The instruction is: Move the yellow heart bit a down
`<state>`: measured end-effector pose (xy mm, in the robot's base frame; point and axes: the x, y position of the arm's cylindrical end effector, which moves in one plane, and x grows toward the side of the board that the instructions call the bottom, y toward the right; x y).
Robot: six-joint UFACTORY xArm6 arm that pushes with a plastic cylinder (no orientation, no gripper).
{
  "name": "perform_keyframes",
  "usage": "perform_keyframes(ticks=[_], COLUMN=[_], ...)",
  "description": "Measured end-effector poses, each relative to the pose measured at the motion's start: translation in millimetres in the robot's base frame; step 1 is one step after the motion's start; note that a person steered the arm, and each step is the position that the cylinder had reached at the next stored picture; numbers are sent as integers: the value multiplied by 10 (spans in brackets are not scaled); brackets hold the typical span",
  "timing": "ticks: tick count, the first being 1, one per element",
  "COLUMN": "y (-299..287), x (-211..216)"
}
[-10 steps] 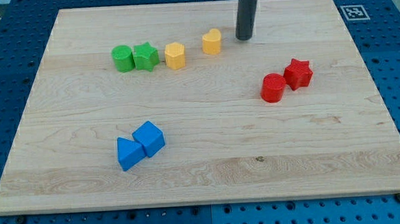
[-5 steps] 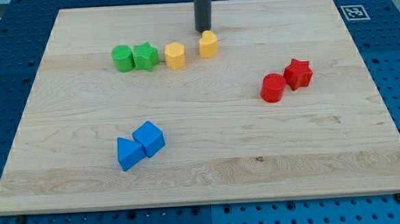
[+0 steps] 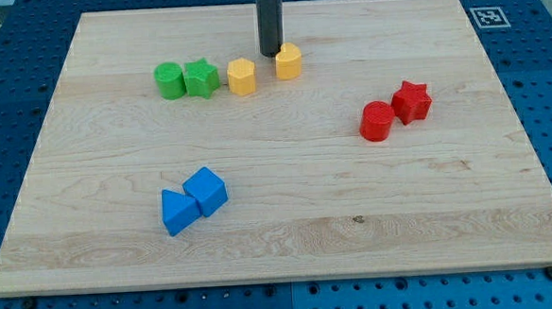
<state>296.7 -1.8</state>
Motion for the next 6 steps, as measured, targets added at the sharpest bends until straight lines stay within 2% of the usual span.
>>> perform_keyframes(ticks=[2,6], y=[438,387], x=[-29,7])
